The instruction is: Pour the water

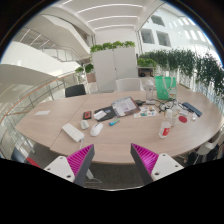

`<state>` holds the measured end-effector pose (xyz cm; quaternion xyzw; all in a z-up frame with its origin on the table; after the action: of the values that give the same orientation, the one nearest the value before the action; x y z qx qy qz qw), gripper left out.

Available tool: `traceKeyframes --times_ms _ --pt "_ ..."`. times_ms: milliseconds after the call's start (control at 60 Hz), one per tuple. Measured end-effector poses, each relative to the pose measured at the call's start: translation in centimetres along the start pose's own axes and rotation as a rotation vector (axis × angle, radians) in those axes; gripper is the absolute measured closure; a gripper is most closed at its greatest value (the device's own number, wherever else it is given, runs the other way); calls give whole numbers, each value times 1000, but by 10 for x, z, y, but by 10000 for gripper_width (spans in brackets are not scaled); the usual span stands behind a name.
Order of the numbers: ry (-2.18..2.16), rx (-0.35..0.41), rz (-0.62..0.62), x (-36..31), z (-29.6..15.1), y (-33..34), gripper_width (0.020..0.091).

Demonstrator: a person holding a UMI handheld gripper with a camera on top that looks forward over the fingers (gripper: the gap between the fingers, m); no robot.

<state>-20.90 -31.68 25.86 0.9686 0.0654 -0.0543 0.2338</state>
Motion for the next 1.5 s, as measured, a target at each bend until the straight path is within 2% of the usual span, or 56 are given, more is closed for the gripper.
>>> traceKeyframes --times_ms 250,333,433,617,783,900,1017,1033,1050,1067,1083,1100,1217,1333,1400,1467,1500 --pt "31 70 73 19 -5 -5 282" --pt "56 100 103 52 -6 -16 281" --pt "140 205 146 104 -9 -38 282" --pt "81 263 198 201 -3 -111 285" --pt "61 268 175 260 6 -186 282" --pt "41 264 151 283 11 -228 266" --pt "50 284 140 295 8 -261 284" --pt "57 292 138 296 7 -264 297" --pt "65 298 133 297 6 -267 343" --pt "72 301 127 298 5 -272 436" --pt "77 297 110 297 3 -281 566" --pt "78 298 109 299 2 -278 591" --pt "87 322 107 299 1 -286 658" --pt "80 297 67 297 -1 -290 741" --pt "67 284 64 296 -1 -291 741" --pt "30 235 18 283 -7 -292 740" --pt "-22 240 -15 281 -18 -289 740"
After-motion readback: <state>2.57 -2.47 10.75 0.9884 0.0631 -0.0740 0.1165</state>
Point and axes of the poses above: the point between the fingertips, and its own axes, seen from behind it with the camera up: x to the right, z down, y backward, against the way the camera looks, the point moved 9 cm from there along y, backward, against the way the camera looks, and after that the axes turned 4 degrees about x, right-handed, at the moved point
